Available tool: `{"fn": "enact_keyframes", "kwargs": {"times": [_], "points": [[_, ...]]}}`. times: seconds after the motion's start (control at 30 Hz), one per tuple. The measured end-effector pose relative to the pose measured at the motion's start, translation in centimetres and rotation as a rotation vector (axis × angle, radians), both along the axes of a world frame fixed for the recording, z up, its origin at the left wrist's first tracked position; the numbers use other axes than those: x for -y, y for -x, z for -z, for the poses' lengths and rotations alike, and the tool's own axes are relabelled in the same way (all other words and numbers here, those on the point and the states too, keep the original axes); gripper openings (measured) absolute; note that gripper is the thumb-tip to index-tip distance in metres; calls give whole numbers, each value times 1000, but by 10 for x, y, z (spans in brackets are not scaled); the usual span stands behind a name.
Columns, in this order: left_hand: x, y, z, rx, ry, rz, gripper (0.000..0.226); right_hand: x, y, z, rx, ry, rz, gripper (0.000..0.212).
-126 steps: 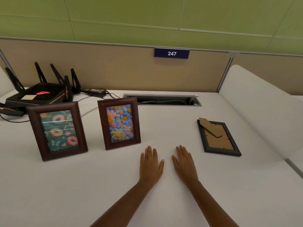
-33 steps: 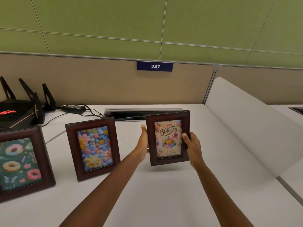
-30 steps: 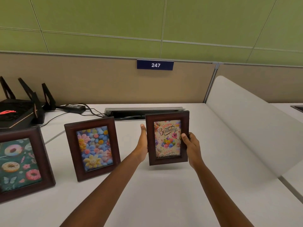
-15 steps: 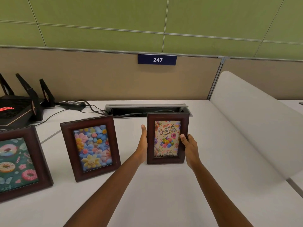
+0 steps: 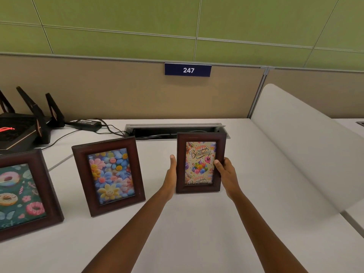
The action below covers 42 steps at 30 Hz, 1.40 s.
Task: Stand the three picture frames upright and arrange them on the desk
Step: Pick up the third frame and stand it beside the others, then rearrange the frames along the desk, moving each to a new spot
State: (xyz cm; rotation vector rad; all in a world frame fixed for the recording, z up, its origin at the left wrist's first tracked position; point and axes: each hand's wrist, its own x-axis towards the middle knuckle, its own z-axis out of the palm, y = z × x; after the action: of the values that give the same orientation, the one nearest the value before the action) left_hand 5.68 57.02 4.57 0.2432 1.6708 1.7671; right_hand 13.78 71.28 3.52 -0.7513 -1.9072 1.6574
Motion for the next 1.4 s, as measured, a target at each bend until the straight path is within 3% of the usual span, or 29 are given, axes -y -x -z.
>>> {"fn": "enact_keyframes", "kwargs": {"times": [0.13, 0.27, 0.43, 0.6, 0.7, 0.83, 1.07, 1.27, 1.4], "points": [[11, -9, 4, -102, 39, 3, 57, 6, -9, 1, 40, -68, 4, 38], [21, -16, 5, -260, 106, -67, 52, 16, -19, 3, 50, -239, 185, 44], [33, -25, 4, -588, 251, -101, 53, 33, -27, -5, 33, -469, 316, 41], [48, -35, 3, -1063, 431, -71, 53, 57, -26, -19, -42, -612, 233, 34], [64, -40, -1, -1230, 479, -39, 52, 77, -23, -23, -44, -662, 165, 36], [90, -47, -9, -1343, 445, -146, 51, 109, -15, -22, -19, -701, 88, 42], [143, -33, -20, -1455, 567, -303, 48, 169, 8, -33, -125, -749, -104, 36], [206, -5, -25, -1441, 549, -406, 53, 232, 30, -45, -156, -625, -295, 45], [245, 14, -30, -1443, 583, -495, 54, 272, 44, -48, -137, -685, -314, 44]]}}
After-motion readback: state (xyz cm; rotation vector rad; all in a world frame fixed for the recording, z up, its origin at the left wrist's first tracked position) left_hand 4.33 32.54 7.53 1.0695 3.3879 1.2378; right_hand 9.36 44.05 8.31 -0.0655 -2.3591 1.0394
